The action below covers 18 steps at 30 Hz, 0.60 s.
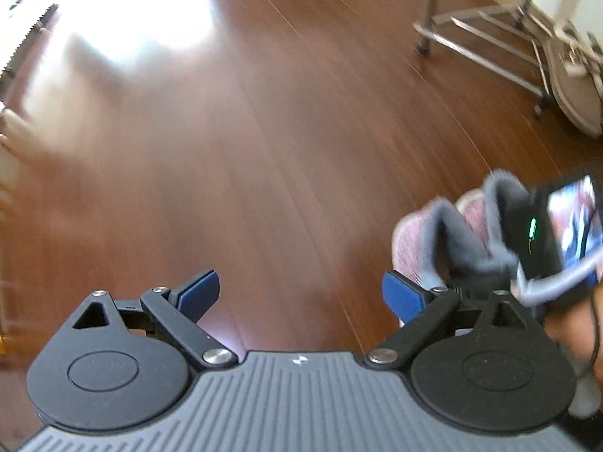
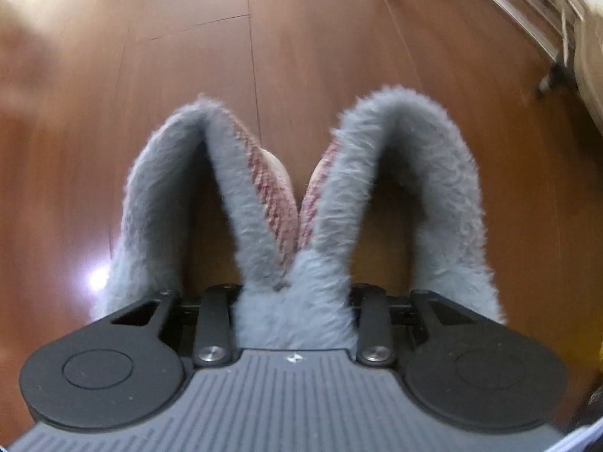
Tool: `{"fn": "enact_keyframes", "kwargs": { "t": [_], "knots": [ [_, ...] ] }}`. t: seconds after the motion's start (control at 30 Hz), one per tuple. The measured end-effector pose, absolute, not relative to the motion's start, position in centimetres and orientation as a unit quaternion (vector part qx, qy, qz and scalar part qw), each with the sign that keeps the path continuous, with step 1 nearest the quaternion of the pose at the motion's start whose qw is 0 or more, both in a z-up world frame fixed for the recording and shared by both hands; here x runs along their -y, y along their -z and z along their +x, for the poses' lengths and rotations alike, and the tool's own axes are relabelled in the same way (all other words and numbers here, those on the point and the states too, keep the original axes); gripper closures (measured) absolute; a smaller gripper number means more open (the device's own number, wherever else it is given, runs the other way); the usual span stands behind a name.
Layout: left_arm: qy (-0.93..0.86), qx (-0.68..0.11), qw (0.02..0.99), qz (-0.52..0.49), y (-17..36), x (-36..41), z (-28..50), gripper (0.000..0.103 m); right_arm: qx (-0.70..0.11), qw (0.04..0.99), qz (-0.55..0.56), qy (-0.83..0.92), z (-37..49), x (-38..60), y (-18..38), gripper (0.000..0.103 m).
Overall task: Organize scattered shoes
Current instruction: 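Grasp both pink knit boots together with the right gripper, then set the pink boots beside the tan shoes under the rack and release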
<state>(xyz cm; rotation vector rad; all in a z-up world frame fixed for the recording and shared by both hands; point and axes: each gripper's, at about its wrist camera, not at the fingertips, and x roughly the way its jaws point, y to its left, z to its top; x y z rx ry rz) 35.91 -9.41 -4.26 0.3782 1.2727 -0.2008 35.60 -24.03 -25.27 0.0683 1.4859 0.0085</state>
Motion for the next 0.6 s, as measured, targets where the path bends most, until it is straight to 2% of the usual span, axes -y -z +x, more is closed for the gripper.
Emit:
{"fn": "enact_keyframes", "kwargs": {
  "t": [0.2, 0.33, 0.47, 0.6],
  "knots": [
    [0.134, -0.574, 0.783, 0.198, 3.8, 13.8, 37.7, 0.008, -0.635, 0.754, 0.164, 0.034, 35.5, 31.0, 21.4, 0.079],
    [0.142, -0.548, 0.799, 0.202, 2.6, 16.4, 40.4, 0.008, -0.590, 0.776, 0.211, 0.067, 38.4, 35.4, 16.9, 0.078],
    [0.142, -0.536, 0.814, 0.177, 1.2, 18.3, 43.2, 0.008, -0.545, 0.807, 0.204, 0.100, 46.1, 39.6, 12.8, 0.078],
    [0.150, -0.525, 0.822, 0.161, -0.3, 19.6, 44.1, 0.008, -0.517, 0.822, 0.195, 0.137, 54.2, 43.8, 11.2, 0.078]
  ]
}}
